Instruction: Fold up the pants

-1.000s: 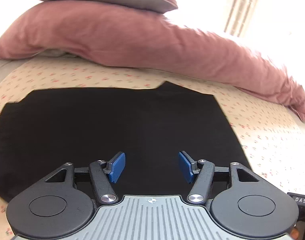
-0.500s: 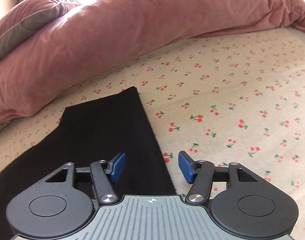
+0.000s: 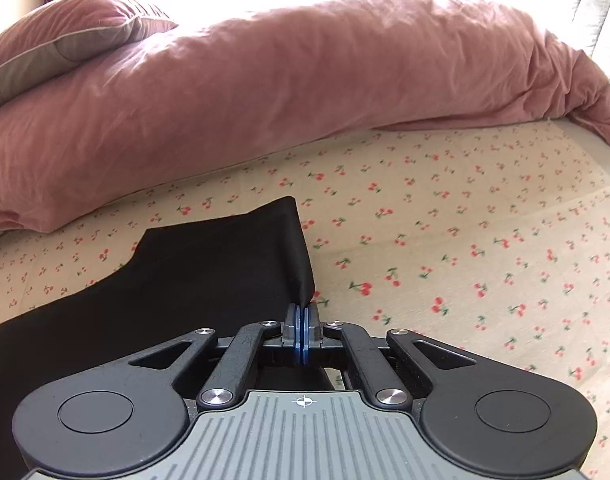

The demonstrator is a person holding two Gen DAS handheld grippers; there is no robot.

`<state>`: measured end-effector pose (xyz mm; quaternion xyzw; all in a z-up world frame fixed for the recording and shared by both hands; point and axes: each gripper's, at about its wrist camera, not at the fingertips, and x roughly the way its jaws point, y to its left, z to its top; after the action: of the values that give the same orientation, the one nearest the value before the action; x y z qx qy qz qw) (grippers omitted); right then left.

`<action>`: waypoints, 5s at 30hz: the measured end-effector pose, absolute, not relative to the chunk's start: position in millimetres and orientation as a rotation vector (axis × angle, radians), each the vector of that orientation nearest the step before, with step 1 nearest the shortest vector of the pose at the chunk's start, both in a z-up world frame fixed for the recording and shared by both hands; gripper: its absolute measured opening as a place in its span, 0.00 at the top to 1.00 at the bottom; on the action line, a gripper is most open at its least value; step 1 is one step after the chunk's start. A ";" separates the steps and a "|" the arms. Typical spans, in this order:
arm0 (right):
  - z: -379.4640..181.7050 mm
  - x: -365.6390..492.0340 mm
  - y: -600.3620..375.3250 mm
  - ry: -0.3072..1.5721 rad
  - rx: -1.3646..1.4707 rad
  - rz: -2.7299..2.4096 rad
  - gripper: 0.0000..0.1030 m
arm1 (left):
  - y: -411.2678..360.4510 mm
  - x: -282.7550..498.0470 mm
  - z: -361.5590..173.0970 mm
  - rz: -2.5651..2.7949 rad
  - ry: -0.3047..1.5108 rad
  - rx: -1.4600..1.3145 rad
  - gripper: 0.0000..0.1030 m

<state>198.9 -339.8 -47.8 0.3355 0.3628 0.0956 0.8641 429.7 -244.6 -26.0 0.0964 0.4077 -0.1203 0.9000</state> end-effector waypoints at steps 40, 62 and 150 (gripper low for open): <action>1.4 147.1 -86.7 0.350 -0.289 0.304 1.00 | 38.9 378.3 19.9 -0.312 0.670 -0.307 1.00; -47.2 170.1 -18.9 0.638 -0.100 0.565 0.73 | 146.9 362.1 -59.2 -0.215 0.690 -0.471 0.91; 7.0 105.4 -298.5 0.653 0.283 0.114 0.42 | -23.0 193.6 -35.7 -0.150 0.724 -0.178 0.44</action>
<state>105.4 -298.5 7.0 0.1383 0.3195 0.0558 0.9358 193.6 -23.0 -35.7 -0.0867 0.3535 -0.0731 0.9285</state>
